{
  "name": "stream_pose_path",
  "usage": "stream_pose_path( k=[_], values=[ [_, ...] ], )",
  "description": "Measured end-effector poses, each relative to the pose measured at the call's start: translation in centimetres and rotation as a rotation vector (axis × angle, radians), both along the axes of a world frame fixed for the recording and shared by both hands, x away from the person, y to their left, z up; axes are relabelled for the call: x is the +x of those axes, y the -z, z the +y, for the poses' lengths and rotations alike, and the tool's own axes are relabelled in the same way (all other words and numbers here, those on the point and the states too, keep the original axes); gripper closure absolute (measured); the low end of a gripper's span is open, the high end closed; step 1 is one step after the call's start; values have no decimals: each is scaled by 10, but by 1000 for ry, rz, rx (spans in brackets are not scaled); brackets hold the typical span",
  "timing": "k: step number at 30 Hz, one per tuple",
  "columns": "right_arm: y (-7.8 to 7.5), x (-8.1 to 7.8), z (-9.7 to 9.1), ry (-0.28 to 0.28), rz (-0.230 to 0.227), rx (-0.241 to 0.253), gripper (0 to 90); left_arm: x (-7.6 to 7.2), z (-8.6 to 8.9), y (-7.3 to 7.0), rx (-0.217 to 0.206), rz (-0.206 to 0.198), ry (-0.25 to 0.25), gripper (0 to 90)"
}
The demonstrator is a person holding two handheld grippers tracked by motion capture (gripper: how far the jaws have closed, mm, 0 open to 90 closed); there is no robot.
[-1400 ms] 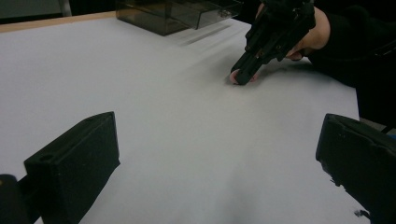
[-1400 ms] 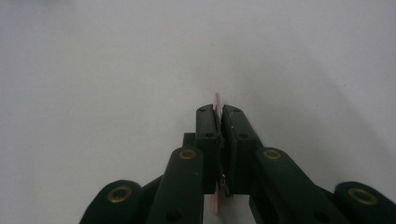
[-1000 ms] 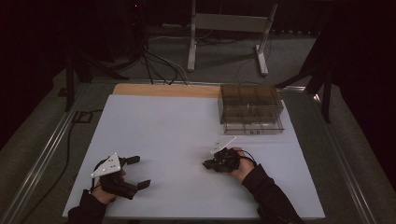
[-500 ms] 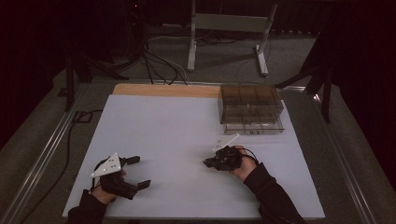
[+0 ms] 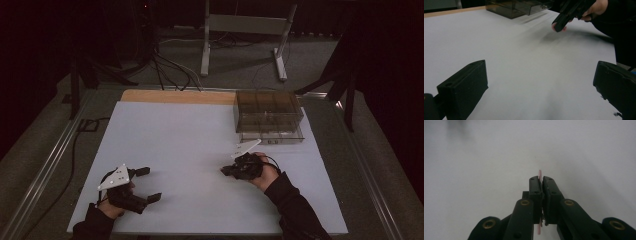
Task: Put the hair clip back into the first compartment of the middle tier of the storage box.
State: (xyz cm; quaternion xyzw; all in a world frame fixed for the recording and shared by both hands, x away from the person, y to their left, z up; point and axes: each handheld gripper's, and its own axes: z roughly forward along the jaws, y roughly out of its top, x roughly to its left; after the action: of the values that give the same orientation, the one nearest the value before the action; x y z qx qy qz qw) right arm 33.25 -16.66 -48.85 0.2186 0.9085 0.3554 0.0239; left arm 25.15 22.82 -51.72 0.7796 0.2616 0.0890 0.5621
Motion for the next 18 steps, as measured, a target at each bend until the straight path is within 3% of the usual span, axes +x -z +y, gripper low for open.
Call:
stream_pose_path(
  k=[18],
  values=[
    [-21, 5, -13, 41, -31, 22, 860, 0, 0, 0, -3, -2, 2, 4]
  ],
)
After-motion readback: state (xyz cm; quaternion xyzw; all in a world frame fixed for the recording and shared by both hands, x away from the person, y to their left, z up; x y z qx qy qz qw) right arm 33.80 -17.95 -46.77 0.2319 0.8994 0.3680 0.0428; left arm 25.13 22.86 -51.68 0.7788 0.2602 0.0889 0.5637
